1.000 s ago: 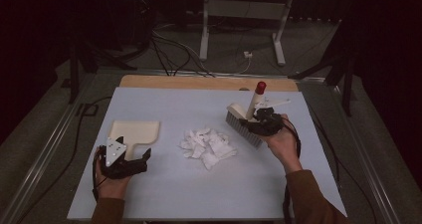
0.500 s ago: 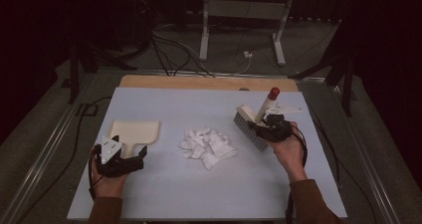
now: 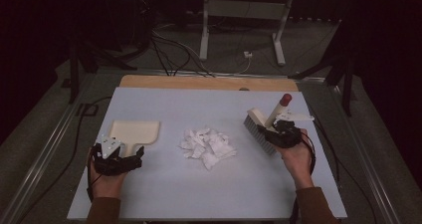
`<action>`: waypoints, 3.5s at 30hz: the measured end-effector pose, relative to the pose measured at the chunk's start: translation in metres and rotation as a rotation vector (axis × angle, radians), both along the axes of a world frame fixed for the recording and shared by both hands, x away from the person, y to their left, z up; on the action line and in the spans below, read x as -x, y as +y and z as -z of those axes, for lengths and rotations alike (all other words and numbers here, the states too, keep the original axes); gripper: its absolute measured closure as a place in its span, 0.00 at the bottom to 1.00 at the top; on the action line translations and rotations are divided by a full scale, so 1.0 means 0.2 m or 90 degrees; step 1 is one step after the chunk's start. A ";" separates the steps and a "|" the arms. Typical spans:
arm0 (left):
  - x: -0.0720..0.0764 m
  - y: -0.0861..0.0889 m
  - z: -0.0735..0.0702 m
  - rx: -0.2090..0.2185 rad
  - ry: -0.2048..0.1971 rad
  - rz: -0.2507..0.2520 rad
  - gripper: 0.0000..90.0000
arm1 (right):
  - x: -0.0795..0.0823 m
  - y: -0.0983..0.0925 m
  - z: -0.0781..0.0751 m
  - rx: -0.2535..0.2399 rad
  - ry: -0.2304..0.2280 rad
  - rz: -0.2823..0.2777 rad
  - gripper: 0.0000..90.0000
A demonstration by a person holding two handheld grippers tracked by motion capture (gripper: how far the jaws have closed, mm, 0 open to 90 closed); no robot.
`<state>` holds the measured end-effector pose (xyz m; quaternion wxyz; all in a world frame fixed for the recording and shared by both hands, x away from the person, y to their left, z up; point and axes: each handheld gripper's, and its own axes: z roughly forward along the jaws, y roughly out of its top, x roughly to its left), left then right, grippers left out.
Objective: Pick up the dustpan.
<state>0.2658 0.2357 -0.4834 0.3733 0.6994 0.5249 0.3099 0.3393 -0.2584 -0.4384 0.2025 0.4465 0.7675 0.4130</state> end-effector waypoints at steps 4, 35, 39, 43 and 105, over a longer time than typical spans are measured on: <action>0.00 0.00 0.02 -0.008 0.019 -0.005 0.03 | 0.00 -0.03 0.02 -0.002 0.007 0.010 0.74; -0.14 0.02 0.18 -0.053 0.181 -0.056 0.62 | 0.02 -0.07 0.02 -0.021 0.005 0.015 0.74; -0.14 0.02 0.18 -0.038 0.193 -0.063 0.66 | 0.02 -0.07 0.02 -0.021 0.004 0.013 0.74; -0.15 0.01 0.17 -0.034 0.199 -0.063 0.73 | 0.02 -0.07 0.01 -0.020 0.002 0.013 0.74; -0.07 0.09 -0.02 -0.043 0.151 0.216 0.74 | 0.02 -0.08 0.01 -0.029 -0.002 0.014 0.74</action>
